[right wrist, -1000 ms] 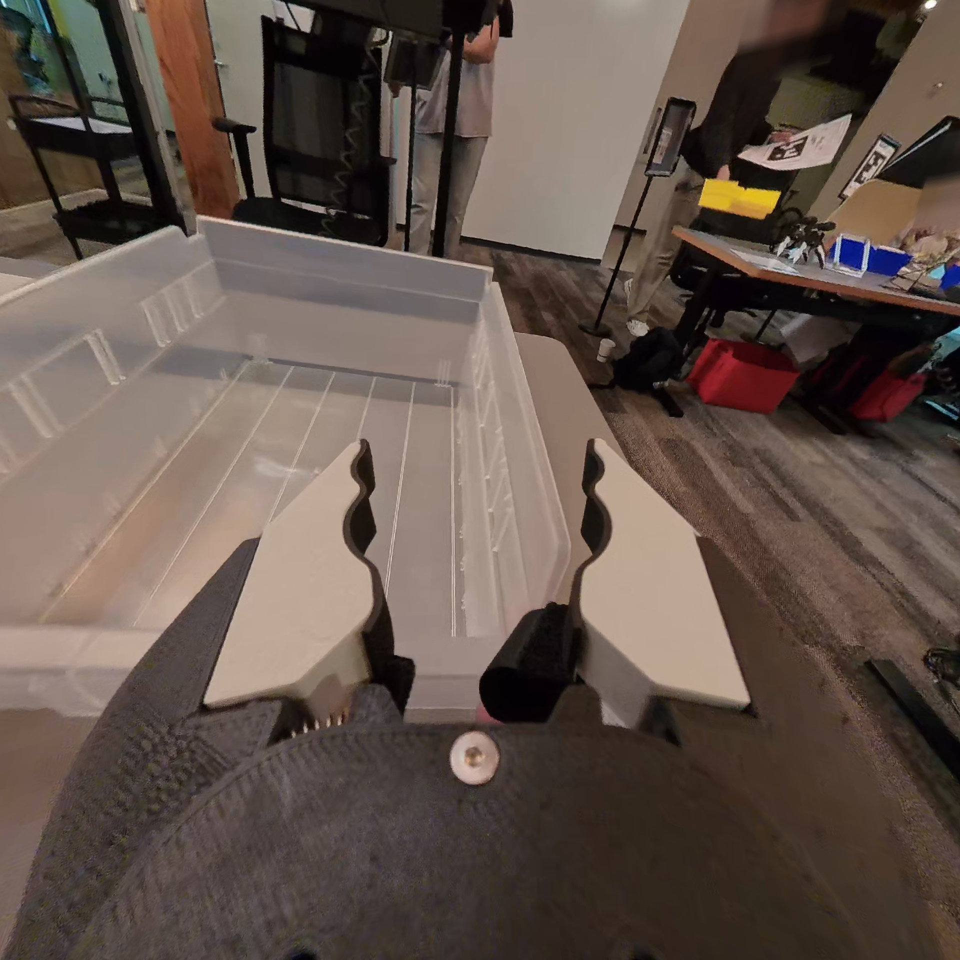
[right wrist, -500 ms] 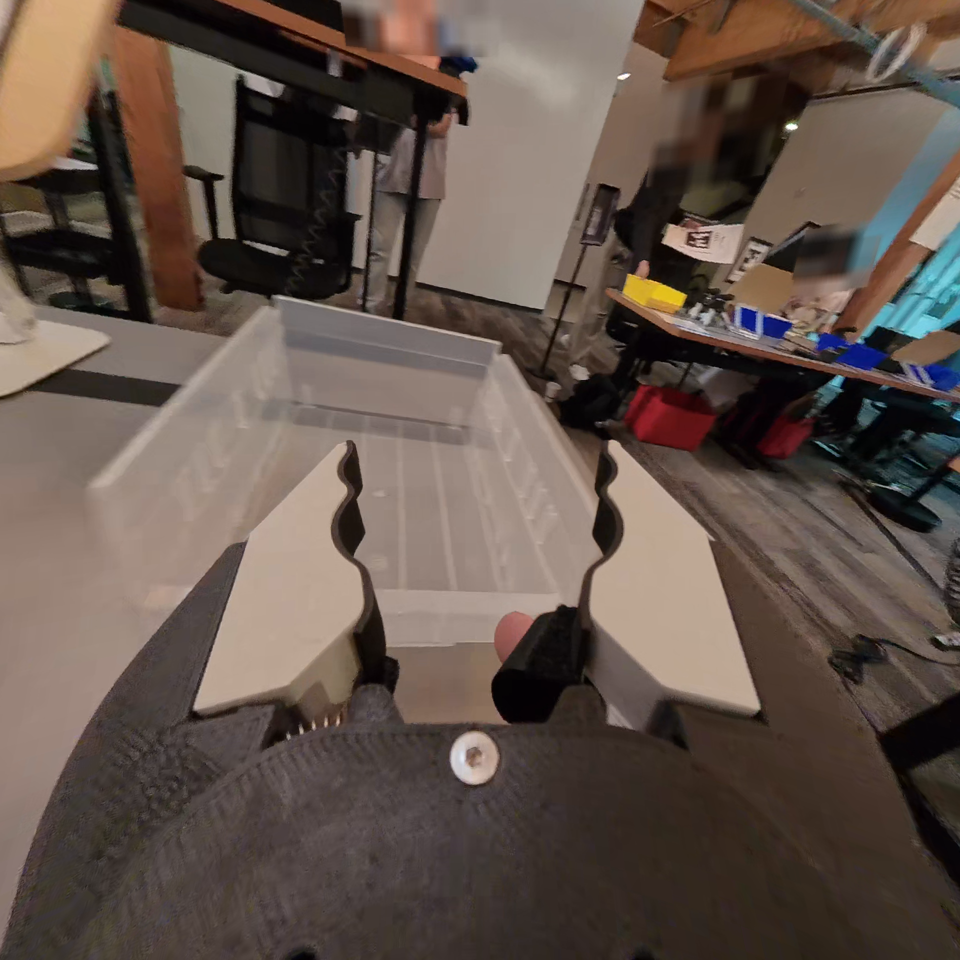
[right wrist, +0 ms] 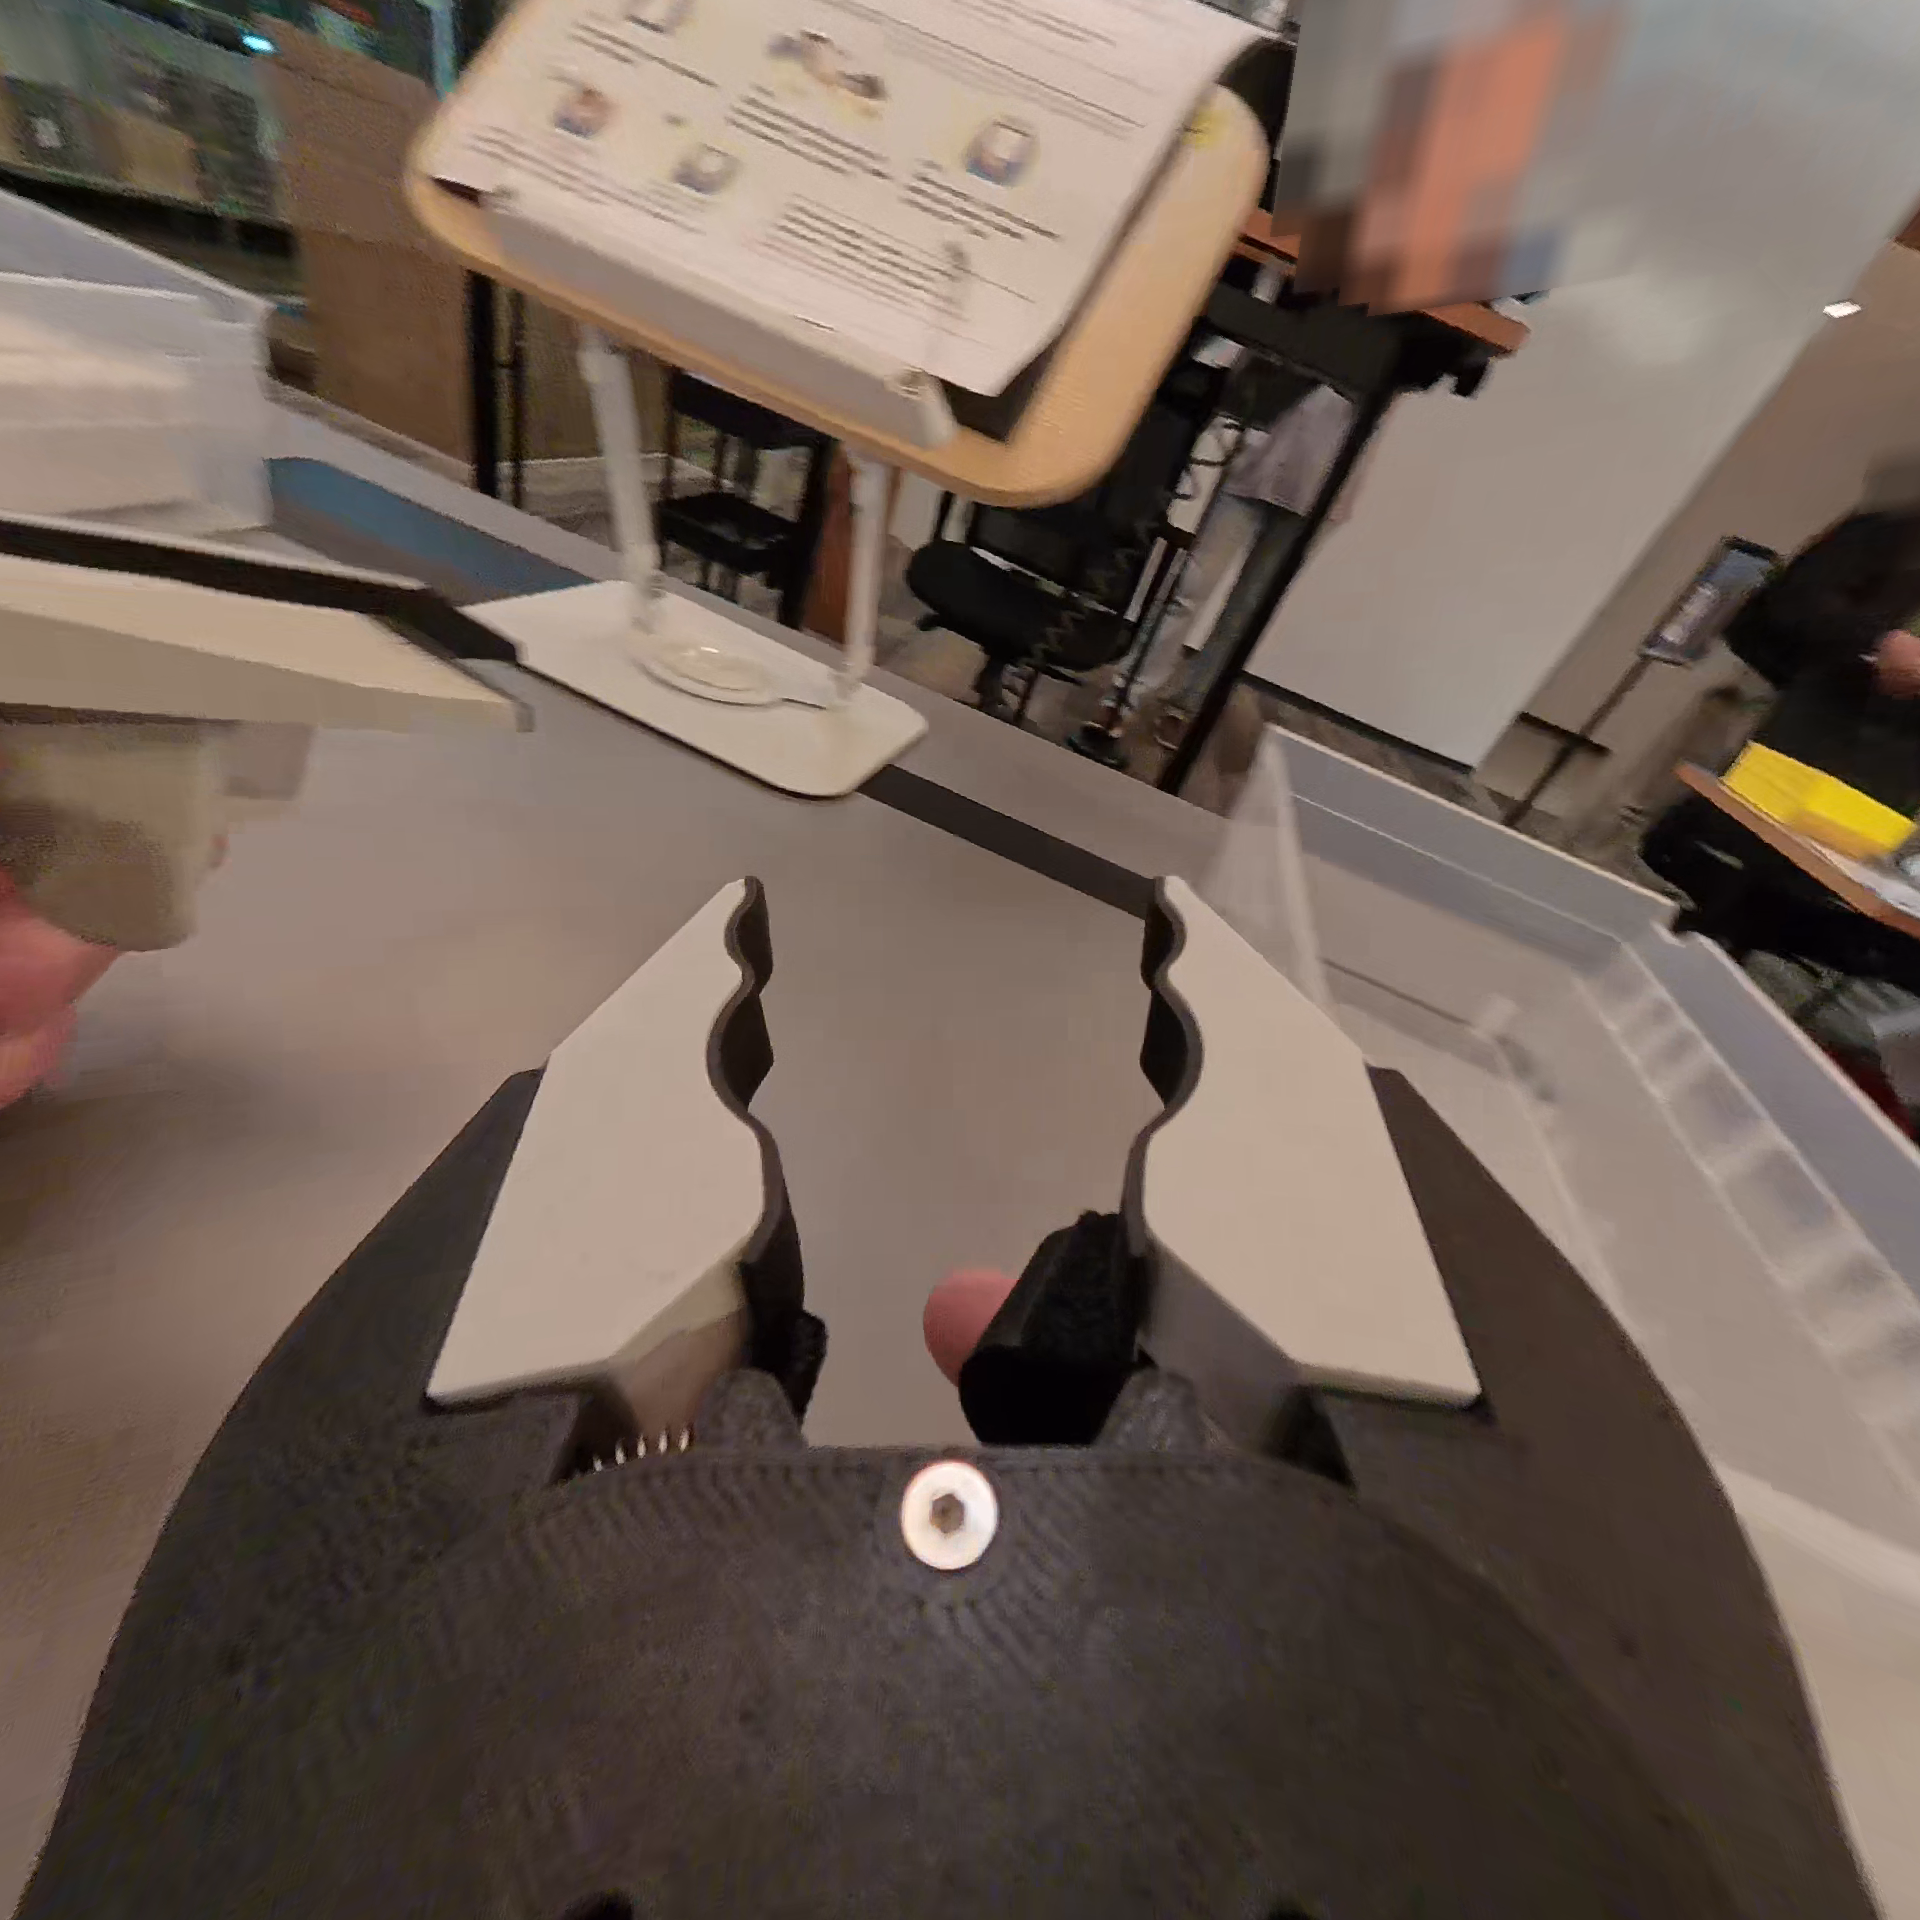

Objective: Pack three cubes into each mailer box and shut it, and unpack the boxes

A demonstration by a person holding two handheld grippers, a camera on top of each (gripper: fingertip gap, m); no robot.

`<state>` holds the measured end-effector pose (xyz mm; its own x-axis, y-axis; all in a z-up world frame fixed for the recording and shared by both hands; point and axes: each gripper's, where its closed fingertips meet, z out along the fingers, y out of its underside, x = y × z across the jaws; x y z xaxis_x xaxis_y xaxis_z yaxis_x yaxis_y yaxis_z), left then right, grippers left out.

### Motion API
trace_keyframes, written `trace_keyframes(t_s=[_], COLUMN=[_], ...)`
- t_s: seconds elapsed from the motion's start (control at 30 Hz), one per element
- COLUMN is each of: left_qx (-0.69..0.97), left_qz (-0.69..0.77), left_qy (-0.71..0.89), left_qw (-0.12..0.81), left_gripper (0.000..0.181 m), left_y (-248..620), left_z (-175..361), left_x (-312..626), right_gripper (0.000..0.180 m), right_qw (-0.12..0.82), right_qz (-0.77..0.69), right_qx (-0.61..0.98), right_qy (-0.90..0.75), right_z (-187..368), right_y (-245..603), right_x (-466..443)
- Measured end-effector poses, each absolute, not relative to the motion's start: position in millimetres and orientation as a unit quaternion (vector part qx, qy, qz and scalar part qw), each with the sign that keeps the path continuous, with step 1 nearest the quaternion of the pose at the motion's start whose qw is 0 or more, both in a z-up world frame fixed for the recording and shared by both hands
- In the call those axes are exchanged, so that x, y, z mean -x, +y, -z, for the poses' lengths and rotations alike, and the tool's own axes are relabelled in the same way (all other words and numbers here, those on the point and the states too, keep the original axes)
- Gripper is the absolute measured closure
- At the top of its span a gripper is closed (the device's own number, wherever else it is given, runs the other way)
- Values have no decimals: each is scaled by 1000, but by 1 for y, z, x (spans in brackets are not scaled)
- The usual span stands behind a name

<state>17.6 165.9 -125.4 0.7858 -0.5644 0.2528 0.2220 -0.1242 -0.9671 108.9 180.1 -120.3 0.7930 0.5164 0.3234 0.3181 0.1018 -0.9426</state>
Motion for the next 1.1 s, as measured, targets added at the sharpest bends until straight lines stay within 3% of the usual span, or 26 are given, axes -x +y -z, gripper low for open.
trace_keyframes(t_s=[0.23,0.57,0.67,0.73,0.87,1.1], left_qx=[649,595,621,686,743,793], left_qz=[214,19,-28,-31,-109,-122], left_qy=[207,334,391,440,485,501], left_qw=[700,731,679,579,448,324], left_gripper=[108,146,126,106,97,76], left_y=[152,98,79,68,53,67], left_z=[83,-4,-1,28,72,114], left_x=[-13,81,130,163,239,325], right_gripper=[114,122,124,127,132,135], right_qw=[617,624,620,613,609,599], right_qz=[-162,-126,-136,-142,-135,-126], right_qx=[683,654,659,661,654,651], right_qy=[-355,-408,-404,-408,-427,-449], right_z=[157,162,162,163,167,173], right_y=[176,184,185,185,181,178], right_x=[-23,-7,-12,-11,-6,1])
